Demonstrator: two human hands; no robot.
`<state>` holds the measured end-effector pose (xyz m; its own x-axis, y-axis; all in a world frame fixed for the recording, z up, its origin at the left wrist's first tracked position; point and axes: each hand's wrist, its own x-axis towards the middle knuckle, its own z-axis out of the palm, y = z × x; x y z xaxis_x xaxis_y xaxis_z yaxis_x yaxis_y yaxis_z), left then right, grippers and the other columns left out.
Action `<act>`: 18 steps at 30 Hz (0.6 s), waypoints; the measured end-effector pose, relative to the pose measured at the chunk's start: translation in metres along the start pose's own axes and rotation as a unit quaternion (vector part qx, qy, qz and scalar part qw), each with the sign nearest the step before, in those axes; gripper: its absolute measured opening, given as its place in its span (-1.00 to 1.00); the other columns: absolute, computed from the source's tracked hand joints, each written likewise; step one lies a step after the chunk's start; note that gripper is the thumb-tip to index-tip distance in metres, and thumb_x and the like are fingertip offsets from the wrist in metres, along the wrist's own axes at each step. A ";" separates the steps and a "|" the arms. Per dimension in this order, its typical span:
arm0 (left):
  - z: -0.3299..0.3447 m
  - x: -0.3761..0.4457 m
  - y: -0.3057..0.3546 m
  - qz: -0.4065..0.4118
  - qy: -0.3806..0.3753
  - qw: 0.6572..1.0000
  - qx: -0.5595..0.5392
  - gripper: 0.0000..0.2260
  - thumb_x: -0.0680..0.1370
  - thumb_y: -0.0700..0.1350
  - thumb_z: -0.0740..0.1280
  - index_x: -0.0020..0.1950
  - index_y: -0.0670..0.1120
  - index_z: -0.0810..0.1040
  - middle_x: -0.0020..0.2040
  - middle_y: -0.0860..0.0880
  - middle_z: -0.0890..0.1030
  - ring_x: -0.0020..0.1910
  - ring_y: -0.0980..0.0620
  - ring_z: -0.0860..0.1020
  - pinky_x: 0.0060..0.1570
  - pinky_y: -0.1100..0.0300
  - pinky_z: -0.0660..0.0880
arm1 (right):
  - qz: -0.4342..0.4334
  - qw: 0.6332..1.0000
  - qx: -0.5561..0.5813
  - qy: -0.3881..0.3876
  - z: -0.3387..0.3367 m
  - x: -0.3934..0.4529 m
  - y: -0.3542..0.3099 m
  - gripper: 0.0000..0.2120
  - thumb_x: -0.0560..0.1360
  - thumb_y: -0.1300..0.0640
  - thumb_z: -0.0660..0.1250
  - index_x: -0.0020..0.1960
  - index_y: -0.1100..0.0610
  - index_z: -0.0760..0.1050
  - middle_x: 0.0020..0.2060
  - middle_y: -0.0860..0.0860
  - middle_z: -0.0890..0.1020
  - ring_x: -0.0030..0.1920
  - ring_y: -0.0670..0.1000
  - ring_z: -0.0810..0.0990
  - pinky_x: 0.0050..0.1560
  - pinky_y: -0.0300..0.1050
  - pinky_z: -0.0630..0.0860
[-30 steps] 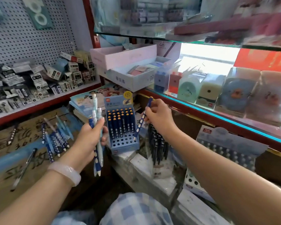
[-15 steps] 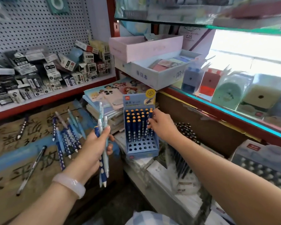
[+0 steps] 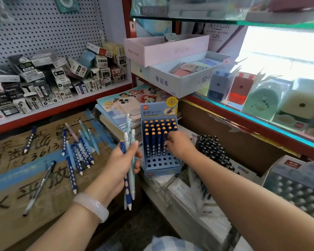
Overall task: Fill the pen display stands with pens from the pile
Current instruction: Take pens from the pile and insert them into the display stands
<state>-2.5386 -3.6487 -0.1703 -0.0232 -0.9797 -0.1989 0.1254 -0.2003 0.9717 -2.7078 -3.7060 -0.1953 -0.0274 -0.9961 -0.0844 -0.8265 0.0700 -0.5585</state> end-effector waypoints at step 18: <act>0.008 0.004 -0.011 0.069 0.036 0.969 0.233 -0.84 0.56 -0.26 0.18 0.14 -0.20 0.37 -0.29 -0.10 0.45 -0.36 -0.04 0.43 -0.44 0.18 0.31 | -0.155 0.973 0.172 -0.002 -0.004 -0.062 -0.073 -0.91 0.48 0.09 0.36 -0.05 0.03 0.47 -0.32 -0.09 0.53 -0.22 -0.09 0.53 -0.18 -0.18 0.51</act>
<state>-2.5480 -3.6505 -0.1810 0.0324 -0.9979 -0.0559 -0.3405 -0.0636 0.9381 -2.6486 -3.6496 -0.1460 0.1957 -0.9720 0.1298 -0.5571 -0.2191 -0.8010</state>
